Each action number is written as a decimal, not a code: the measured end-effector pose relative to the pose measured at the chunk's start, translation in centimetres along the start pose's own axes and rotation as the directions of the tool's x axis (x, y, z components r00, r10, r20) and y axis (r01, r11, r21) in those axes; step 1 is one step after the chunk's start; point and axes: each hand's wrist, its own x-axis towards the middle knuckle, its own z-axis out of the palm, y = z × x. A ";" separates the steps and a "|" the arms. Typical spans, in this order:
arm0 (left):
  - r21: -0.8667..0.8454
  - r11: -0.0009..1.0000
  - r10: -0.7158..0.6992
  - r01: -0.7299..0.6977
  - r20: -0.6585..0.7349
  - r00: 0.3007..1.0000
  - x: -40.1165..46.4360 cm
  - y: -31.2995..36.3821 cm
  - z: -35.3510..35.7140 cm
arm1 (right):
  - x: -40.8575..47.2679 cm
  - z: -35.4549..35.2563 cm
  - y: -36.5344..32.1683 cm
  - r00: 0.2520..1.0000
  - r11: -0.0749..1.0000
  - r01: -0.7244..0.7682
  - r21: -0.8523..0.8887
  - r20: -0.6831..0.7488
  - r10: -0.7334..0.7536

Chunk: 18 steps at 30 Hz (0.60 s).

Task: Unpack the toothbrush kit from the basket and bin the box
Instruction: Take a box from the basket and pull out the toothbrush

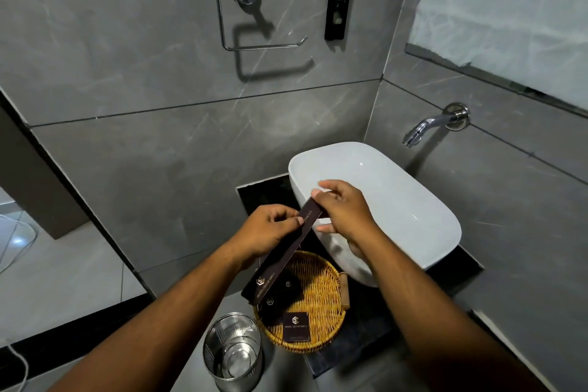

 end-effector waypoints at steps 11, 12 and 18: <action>0.142 0.989 0.041 -0.052 0.078 0.996 -0.4 -0.6 -1.3 | 0.9 -0.6 1.9 0.943 0.912 -0.326 0.249 0.150 0.296; 0.143 0.989 0.006 -0.024 0.126 0.992 -0.4 -0.8 -1.6 | 0.9 -0.6 2.0 0.941 0.901 -0.334 0.275 0.146 0.304; 0.291 0.955 -0.167 0.060 0.360 0.918 0.0 1.0 -4.8 | 0.7 -1.1 4.7 0.901 0.790 -0.431 0.435 0.259 0.349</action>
